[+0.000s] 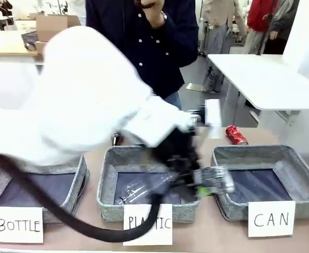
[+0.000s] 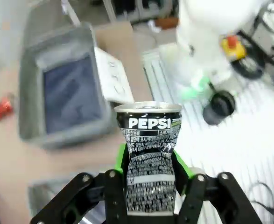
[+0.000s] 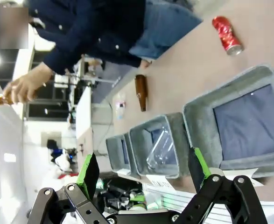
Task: Sort the can waste into the basket.
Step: Pick up the can waste from the table and place it in the right Fabric basket.
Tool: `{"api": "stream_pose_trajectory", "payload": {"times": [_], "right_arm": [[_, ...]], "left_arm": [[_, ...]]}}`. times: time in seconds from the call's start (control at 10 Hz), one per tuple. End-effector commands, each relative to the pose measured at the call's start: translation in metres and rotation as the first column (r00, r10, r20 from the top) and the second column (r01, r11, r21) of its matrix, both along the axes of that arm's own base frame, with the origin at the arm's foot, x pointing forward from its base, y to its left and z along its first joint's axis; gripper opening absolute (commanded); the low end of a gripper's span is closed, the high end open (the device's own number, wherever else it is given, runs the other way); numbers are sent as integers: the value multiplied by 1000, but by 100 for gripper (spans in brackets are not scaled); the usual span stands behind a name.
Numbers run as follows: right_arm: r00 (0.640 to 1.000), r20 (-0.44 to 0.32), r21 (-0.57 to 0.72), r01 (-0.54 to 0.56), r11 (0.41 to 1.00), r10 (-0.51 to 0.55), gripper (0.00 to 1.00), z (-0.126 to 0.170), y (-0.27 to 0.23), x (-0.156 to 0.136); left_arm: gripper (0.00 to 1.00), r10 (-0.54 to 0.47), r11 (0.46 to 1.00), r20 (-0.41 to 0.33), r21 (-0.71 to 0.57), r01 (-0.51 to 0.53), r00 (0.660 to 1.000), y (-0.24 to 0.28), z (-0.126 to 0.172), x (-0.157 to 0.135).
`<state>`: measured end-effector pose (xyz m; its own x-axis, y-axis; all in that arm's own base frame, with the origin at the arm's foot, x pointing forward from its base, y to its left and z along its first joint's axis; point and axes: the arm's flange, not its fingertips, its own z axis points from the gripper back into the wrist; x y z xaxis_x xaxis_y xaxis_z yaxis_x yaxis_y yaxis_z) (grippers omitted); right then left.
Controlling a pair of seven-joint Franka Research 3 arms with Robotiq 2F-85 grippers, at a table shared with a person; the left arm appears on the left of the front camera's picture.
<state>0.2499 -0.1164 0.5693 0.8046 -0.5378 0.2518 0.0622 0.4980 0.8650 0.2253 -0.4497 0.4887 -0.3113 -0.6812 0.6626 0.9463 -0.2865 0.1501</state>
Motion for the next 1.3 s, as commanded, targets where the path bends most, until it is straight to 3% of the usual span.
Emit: {"api": "stream_pose_trajectory", "payload": {"times": [0.0, 0.2, 0.5, 1.0, 1.1, 1.2], "right_arm": [[998, -17, -24, -67, 997, 66, 100, -1, 29, 15], [998, -17, -24, -67, 997, 66, 100, -1, 29, 15], [998, -17, -24, -67, 997, 66, 100, -1, 29, 15], [998, -17, -24, -67, 997, 66, 100, -1, 29, 15], [998, -17, -24, -67, 997, 66, 100, -1, 29, 15], [998, -17, -24, -67, 997, 66, 100, -1, 29, 15]], "left_arm": [[42, -32, 999, 15, 24, 31, 999, -72, -4, 57], [42, -42, 998, -46, 33, 44, 998, -113, -18, 93], [42, 44, 997, -96, 62, -38, 994, -136, -62, 134], [42, 101, 994, -174, 59, -92, 980, -133, -79, 153], [97, 91, 995, -176, 64, -81, 980, -137, -80, 154], [100, 86, 995, -181, 71, -75, 980, -139, -82, 153]]}}
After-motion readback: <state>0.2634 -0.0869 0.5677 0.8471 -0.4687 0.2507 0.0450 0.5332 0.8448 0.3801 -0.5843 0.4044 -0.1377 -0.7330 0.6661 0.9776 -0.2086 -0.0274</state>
